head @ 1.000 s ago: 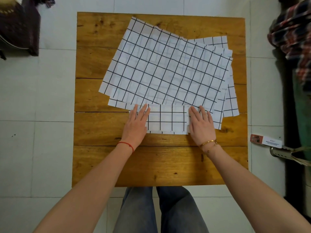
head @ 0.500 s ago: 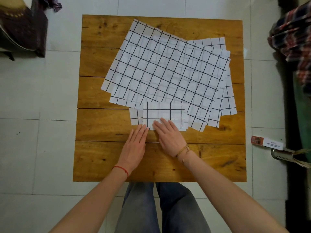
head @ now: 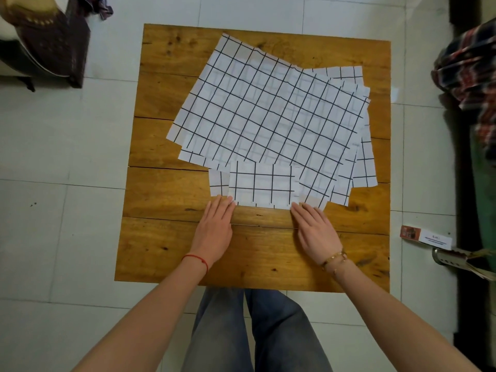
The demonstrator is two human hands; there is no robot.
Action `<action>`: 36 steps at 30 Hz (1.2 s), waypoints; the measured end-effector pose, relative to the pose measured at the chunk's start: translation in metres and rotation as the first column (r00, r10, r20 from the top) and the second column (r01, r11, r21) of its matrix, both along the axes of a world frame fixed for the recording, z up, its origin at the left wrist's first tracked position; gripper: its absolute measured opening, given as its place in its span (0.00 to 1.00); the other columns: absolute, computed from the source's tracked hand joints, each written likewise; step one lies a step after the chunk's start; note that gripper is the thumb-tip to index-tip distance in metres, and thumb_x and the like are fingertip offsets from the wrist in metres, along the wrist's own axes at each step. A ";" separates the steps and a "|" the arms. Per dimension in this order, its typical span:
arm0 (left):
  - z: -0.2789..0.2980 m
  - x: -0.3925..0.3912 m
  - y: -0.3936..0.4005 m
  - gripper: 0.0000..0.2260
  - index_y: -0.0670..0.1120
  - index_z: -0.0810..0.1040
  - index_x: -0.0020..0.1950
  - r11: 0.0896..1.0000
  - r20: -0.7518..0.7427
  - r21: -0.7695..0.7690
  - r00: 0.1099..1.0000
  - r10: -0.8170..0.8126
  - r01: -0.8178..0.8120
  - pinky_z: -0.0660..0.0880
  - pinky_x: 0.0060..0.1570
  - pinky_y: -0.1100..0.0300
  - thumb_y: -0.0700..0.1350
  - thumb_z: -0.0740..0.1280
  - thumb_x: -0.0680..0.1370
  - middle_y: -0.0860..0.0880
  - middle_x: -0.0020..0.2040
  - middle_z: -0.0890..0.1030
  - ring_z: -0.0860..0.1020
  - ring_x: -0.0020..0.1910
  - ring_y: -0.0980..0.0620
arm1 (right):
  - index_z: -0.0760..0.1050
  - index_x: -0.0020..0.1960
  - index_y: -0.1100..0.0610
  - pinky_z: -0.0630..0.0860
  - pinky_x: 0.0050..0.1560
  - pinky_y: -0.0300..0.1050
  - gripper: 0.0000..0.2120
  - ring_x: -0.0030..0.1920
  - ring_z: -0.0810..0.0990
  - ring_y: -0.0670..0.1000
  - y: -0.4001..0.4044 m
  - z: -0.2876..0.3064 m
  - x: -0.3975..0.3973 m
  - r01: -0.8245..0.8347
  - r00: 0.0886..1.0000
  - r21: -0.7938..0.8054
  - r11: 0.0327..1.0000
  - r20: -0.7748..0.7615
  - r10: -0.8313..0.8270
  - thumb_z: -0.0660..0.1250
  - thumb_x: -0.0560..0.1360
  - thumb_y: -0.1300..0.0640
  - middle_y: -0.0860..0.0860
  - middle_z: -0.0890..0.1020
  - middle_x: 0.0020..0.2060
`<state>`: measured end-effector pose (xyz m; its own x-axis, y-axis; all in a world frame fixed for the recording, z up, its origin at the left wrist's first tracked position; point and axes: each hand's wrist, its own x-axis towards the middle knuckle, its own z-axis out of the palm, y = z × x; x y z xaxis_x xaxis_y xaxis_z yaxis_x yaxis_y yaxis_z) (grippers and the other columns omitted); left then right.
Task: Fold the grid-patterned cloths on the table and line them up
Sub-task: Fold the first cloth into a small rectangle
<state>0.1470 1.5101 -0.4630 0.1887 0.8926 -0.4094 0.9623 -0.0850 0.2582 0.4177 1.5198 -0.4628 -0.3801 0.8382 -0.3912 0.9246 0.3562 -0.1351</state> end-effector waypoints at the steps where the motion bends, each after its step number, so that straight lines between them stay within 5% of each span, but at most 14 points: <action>1: 0.000 0.001 0.001 0.25 0.47 0.54 0.78 1.000 0.007 0.008 1.000 -0.001 0.001 0.40 0.75 0.52 0.43 0.56 0.82 0.50 0.79 0.55 0.47 0.78 0.49 | 0.69 0.70 0.57 0.58 0.71 0.51 0.24 0.68 0.71 0.54 0.001 0.000 0.001 0.008 1.000 0.014 1.000 -0.028 -0.008 0.52 0.77 0.52 0.53 0.73 0.67; 5: 0.002 0.004 0.007 0.19 0.45 0.70 0.70 0.986 0.127 0.105 0.986 0.112 -0.126 0.59 0.74 0.52 0.40 0.62 0.78 0.47 0.69 0.70 0.65 0.71 0.48 | 0.74 0.60 0.56 0.73 0.61 0.49 0.18 0.57 0.75 0.52 0.029 0.007 -0.011 0.087 0.980 0.107 0.990 -0.190 -0.066 0.51 0.78 0.52 0.52 0.79 0.54; 8: 0.005 0.010 0.018 0.11 0.46 0.76 0.59 0.909 0.206 0.143 0.910 0.359 -0.391 0.73 0.58 0.57 0.43 0.65 0.77 0.50 0.56 0.74 0.71 0.56 0.54 | 0.75 0.56 0.56 0.71 0.54 0.45 0.11 0.52 0.74 0.51 0.069 0.010 -0.029 0.177 0.959 0.169 0.970 -0.253 -0.131 0.58 0.78 0.56 0.51 0.78 0.50; 11: 0.004 0.017 0.031 0.10 0.47 0.76 0.53 0.798 0.203 0.032 0.786 0.584 -0.602 0.74 0.53 0.58 0.50 0.68 0.76 0.52 0.48 0.74 0.71 0.50 0.55 | 0.76 0.52 0.57 0.69 0.49 0.46 0.07 0.48 0.73 0.53 0.106 0.011 -0.049 0.224 0.942 0.164 0.961 -0.289 -0.170 0.61 0.77 0.57 0.51 0.79 0.46; 15: -0.001 0.026 0.038 0.12 0.47 0.75 0.49 0.752 0.142 -0.014 0.744 0.653 -0.659 0.76 0.49 0.57 0.54 0.70 0.74 0.52 0.44 0.73 0.72 0.47 0.53 | 0.75 0.52 0.58 0.69 0.49 0.48 0.07 0.50 0.73 0.56 0.136 0.006 -0.067 0.222 0.945 0.089 0.971 -0.267 -0.191 0.61 0.77 0.58 0.54 0.78 0.48; 23: -0.008 0.039 0.050 0.10 0.46 0.76 0.50 0.550 0.164 -0.138 0.529 0.833 -0.824 0.80 0.45 0.54 0.49 0.72 0.74 0.49 0.46 0.78 0.78 0.45 0.50 | 0.73 0.53 0.60 0.70 0.47 0.48 0.08 0.49 0.73 0.57 0.145 -0.013 -0.079 0.191 0.967 0.044 0.981 -0.178 -0.180 0.61 0.74 0.63 0.56 0.76 0.49; 30: -0.004 0.040 0.053 0.05 0.45 0.77 0.48 0.486 0.311 -0.238 0.408 0.859 -0.841 0.72 0.37 0.69 0.44 0.70 0.75 0.50 0.43 0.79 0.78 0.42 0.54 | 0.73 0.51 0.59 0.71 0.53 0.47 0.06 0.51 0.72 0.55 0.142 -0.016 -0.073 0.277 0.936 -0.075 0.958 -0.203 -0.286 0.62 0.75 0.62 0.55 0.75 0.48; 33: 0.005 0.037 0.056 0.05 0.45 0.74 0.50 0.397 0.416 -0.379 0.229 0.880 -0.836 0.72 0.40 0.68 0.43 0.68 0.76 0.51 0.46 0.78 0.77 0.45 0.55 | 0.74 0.47 0.60 0.72 0.47 0.42 0.04 0.46 0.73 0.52 0.139 -0.008 -0.071 0.445 0.776 -0.286 0.849 -0.350 -0.525 0.65 0.72 0.62 0.53 0.76 0.45; 36: 0.015 0.033 0.059 0.10 0.45 0.72 0.56 0.246 0.444 -0.604 -0.064 0.894 -0.758 0.79 0.49 0.58 0.43 0.68 0.77 0.47 0.50 0.79 0.80 0.48 0.51 | 0.74 0.46 0.57 0.68 0.36 0.35 0.04 0.39 0.73 0.48 0.134 0.002 -0.072 0.525 0.572 -0.524 0.671 -0.366 -0.734 0.68 0.72 0.60 0.49 0.75 0.37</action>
